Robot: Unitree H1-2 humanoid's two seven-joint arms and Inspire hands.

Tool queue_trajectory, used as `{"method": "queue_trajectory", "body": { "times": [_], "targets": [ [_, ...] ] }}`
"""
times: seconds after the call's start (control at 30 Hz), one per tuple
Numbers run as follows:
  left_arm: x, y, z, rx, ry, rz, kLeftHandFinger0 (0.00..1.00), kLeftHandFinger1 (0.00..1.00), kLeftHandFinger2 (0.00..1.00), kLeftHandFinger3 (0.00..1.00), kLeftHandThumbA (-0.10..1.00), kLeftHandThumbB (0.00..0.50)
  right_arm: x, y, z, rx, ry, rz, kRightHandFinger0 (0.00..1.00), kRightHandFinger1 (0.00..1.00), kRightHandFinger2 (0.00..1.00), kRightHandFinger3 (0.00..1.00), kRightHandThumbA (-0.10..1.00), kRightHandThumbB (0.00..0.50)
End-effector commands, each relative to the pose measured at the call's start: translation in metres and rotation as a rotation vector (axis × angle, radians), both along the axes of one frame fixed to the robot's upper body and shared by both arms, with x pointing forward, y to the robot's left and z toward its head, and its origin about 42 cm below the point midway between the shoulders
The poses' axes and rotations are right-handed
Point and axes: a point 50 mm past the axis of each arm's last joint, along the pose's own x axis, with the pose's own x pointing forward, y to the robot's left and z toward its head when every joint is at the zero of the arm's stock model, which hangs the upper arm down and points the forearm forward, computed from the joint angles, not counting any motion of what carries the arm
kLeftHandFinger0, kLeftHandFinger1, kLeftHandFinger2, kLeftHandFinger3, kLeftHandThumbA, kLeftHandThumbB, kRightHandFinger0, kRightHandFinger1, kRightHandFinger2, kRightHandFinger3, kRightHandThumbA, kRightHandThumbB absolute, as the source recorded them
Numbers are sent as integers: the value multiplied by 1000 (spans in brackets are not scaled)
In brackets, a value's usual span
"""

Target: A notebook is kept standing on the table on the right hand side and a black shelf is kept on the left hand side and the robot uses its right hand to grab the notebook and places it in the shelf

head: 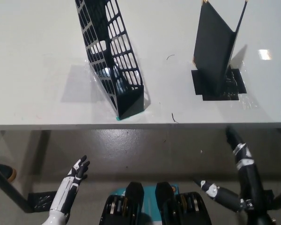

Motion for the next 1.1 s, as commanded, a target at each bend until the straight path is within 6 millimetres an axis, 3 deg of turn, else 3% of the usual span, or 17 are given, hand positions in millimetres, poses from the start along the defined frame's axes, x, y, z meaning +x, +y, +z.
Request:
{"method": "queue_trajectory", "body": {
  "times": [0.0, 0.07, 0.13, 0.23, 0.3, 0.57, 0.63, 0.73, 0.77, 0.83, 0.87, 0.9, 0.97, 1.03, 1.07],
  "targets": [
    [6, 1, 11, 4, -73, -22, 1000, 1000, 1000, 1000, 1000, 123, 17, -8, 47, -36, -143, -96, 1000, 1000, 1000, 1000, 1000, 293],
    [5, 1, 10, 5, -73, -21, 1000, 1000, 1000, 1000, 1000, 130, 29, -13, 61, -38, -168, -150, 1000, 1000, 1000, 1000, 1000, 303],
    [3, 2, 9, 6, -76, -19, 1000, 1000, 1000, 1000, 1000, 122, 43, -19, 77, -39, -174, -188, 1000, 1000, 1000, 1000, 1000, 349],
    [3, 1, 8, 5, -74, -13, 1000, 1000, 1000, 1000, 1000, 130, 68, -29, 94, -52, -188, -241, 1000, 1000, 1000, 1000, 1000, 354],
    [2, 1, 8, 9, -76, -9, 1000, 1000, 1000, 1000, 1000, 122, 74, -30, 98, -51, -180, -246, 1000, 1000, 1000, 1000, 1000, 346],
    [-3, 0, 6, 14, -72, -9, 1000, 1000, 1000, 1000, 1000, 99, 142, -34, 116, 2, -186, -323, 1000, 1000, 1000, 1000, 1000, 340],
    [-4, 1, 4, 10, -71, -11, 1000, 1000, 1000, 1000, 1000, 98, 150, -34, 117, 14, -177, -329, 1000, 1000, 1000, 1000, 1000, 341],
    [-4, 0, 4, 1, -67, -14, 1000, 1000, 1000, 1000, 1000, 100, 169, -34, 121, 27, -153, -348, 1000, 1000, 1000, 1000, 1000, 373],
    [-4, 0, 4, 8, -68, -8, 1000, 1000, 1000, 1000, 1000, 103, 184, -33, 125, 38, -125, -350, 1000, 1000, 1000, 1000, 1000, 388],
    [-4, 0, 3, 7, -71, -9, 1000, 1000, 1000, 1000, 1000, 99, 195, -32, 125, 39, -111, -347, 1000, 1000, 1000, 1000, 1000, 364],
    [-4, 0, 3, 5, -73, -10, 1000, 1000, 1000, 1000, 1000, 107, 201, -33, 124, 38, -105, -350, 1000, 1000, 1000, 1000, 1000, 319],
    [-4, 0, 3, 2, -70, -10, 1000, 1000, 1000, 1000, 1000, 111, 207, -32, 125, 42, -100, -352, 1000, 1000, 1000, 1000, 1000, 349],
    [-5, 0, 3, -1, -68, -9, 1000, 1000, 1000, 1000, 1000, 118, 218, -29, 128, 49, -95, -362, 1000, 1000, 1000, 1000, 1000, 357],
    [-5, 0, 3, 6, -69, -1, 1000, 1000, 1000, 1000, 1000, 119, 232, -22, 132, 59, -77, -386, 1000, 1000, 1000, 1000, 1000, 414],
    [-5, 0, 3, 9, -69, 0, 1000, 1000, 1000, 1000, 1000, 117, 239, -18, 134, 59, -71, -389, 1000, 1000, 1000, 1000, 1000, 412]
  ]
}}
